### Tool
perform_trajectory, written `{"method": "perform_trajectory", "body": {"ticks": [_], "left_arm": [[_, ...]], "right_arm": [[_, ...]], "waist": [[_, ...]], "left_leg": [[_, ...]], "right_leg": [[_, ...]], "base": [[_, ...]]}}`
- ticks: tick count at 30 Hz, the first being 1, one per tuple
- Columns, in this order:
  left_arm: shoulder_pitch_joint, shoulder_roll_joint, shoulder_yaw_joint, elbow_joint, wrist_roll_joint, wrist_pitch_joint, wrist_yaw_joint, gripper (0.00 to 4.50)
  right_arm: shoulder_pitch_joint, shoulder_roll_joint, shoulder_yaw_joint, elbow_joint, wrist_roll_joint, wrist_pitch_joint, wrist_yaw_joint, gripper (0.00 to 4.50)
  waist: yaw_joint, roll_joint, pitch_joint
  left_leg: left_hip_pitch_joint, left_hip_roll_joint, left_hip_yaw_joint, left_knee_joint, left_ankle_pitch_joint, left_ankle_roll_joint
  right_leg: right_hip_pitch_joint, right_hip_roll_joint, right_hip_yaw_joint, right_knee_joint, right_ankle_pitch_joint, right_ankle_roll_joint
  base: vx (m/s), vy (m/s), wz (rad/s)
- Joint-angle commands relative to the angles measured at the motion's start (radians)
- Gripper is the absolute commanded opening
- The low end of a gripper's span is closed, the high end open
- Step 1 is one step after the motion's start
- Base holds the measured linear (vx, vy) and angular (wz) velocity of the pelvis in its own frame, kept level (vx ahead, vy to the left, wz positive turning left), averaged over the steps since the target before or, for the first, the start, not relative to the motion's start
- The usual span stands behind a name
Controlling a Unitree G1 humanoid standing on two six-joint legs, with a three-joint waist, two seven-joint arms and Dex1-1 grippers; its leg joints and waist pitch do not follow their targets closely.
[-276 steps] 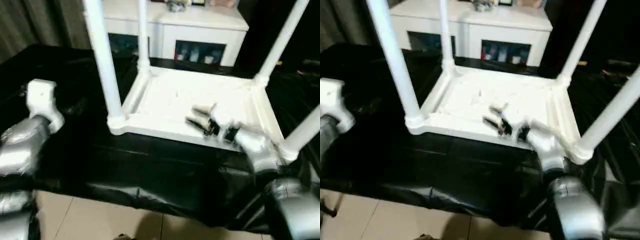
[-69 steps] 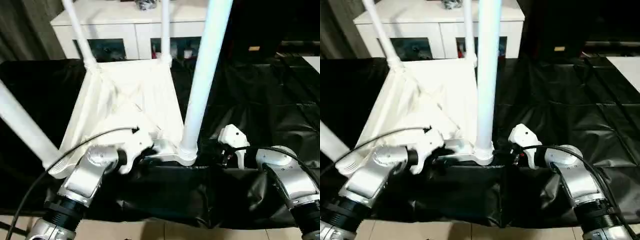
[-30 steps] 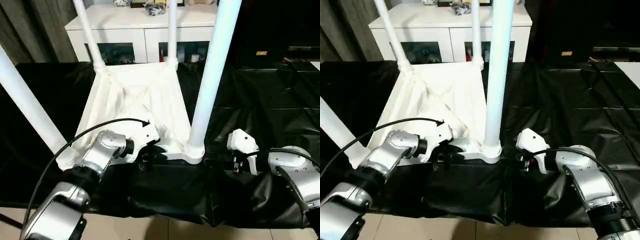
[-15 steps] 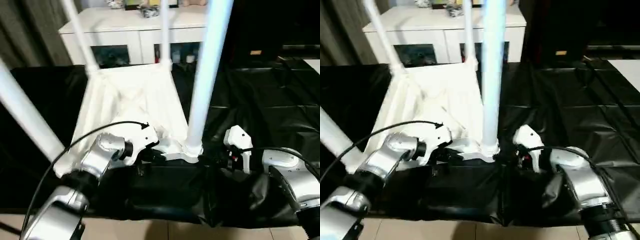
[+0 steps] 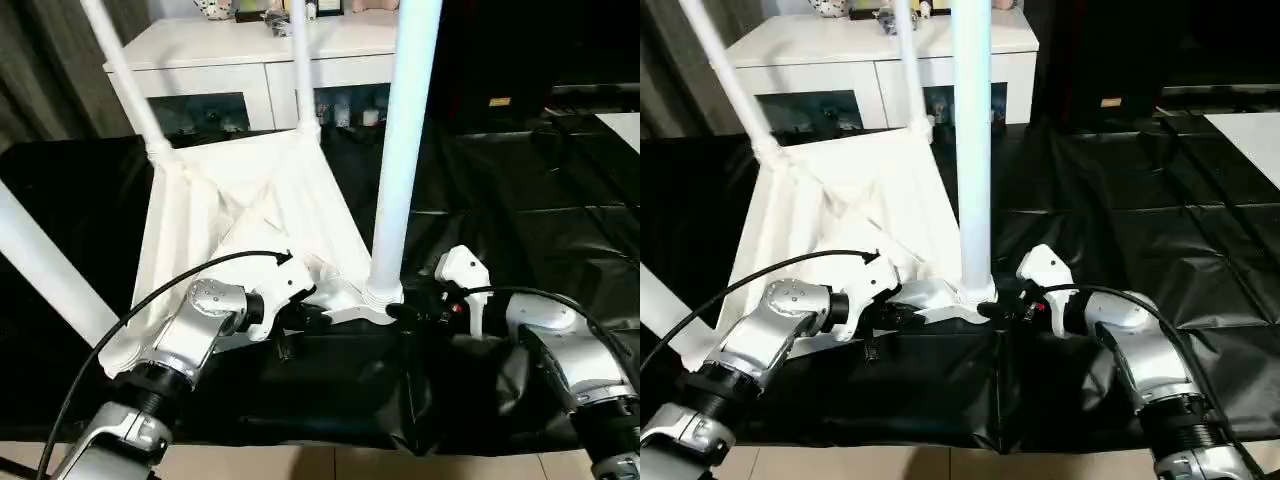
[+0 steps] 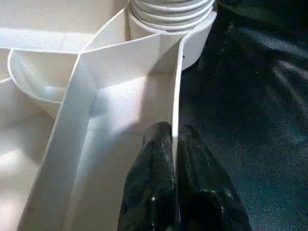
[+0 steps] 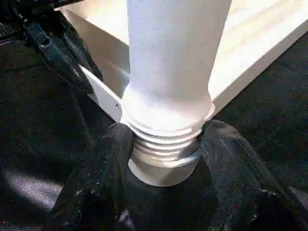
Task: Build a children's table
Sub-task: Rotate leg to tighten
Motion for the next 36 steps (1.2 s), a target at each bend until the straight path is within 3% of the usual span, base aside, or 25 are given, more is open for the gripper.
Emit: {"method": "perform_trajectory", "body": {"ticks": [1, 8, 14, 15, 19, 21, 36], "left_arm": [[0.038, -0.024, -0.010, -0.006, -0.049, 0.012, -0.012, 0.00], [0.036, -0.013, -0.008, -0.012, -0.039, 0.021, -0.014, 0.00], [0.037, -0.008, -0.012, -0.016, -0.034, 0.024, -0.013, 0.00], [0.037, -0.008, -0.013, -0.015, -0.033, 0.023, -0.012, 0.00], [0.035, -0.009, -0.014, -0.014, -0.031, 0.021, -0.008, 0.00], [0.034, -0.008, -0.014, -0.013, -0.030, 0.020, -0.006, 0.00], [0.023, 0.001, -0.012, 0.001, -0.024, 0.013, -0.004, 0.00]], "right_arm": [[-0.036, 0.022, 0.003, 0.021, 0.006, -0.013, 0.001, 2.49], [-0.050, 0.038, -0.003, 0.043, 0.024, -0.032, 0.034, 2.49], [-0.061, 0.058, -0.007, 0.053, 0.056, -0.032, 0.060, 2.49], [-0.067, 0.064, -0.011, 0.060, 0.061, -0.027, 0.060, 2.79], [-0.075, 0.073, -0.010, 0.073, 0.057, -0.030, 0.063, 2.91], [-0.078, 0.077, -0.008, 0.077, 0.044, -0.043, 0.056, 3.24], [-0.098, 0.095, -0.001, 0.109, 0.040, -0.062, 0.075, 3.24]], "waist": [[0.009, -0.040, -0.056], [0.005, -0.039, -0.056], [0.005, -0.041, -0.058], [0.004, -0.041, -0.058], [0.004, -0.040, -0.057], [0.005, -0.039, -0.057], [0.011, -0.037, -0.059]], "left_leg": [[0.007, 0.051, -0.027, -0.072, -0.185, 0.117], [0.008, 0.052, -0.029, -0.074, -0.209, 0.105], [0.006, 0.050, -0.027, -0.071, -0.180, 0.122], [0.006, 0.050, -0.027, -0.071, -0.179, 0.123], [0.010, 0.052, -0.027, -0.072, -0.195, 0.112], [0.008, 0.052, -0.027, -0.072, -0.186, 0.112], [0.009, 0.051, -0.027, -0.072, -0.179, 0.112]], "right_leg": [[0.045, -0.043, 0.033, -0.072, -0.268, -0.208], [0.045, -0.044, 0.033, -0.074, -0.290, -0.204], [0.046, -0.044, 0.032, -0.070, -0.251, -0.218], [0.046, -0.044, 0.031, -0.070, -0.253, -0.221], [0.043, -0.043, 0.032, -0.073, -0.279, -0.215], [0.045, -0.043, 0.033, -0.070, -0.260, -0.218], [0.045, -0.043, 0.032, -0.068, -0.246, -0.222]], "base": [[0.000, 0.000, 0.00], [0.000, 0.000, 0.00], [0.000, 0.000, 0.00], [0.000, 0.000, 0.00], [0.000, 0.000, 0.00], [0.000, 0.000, 0.00], [0.000, 0.000, 0.00]]}}
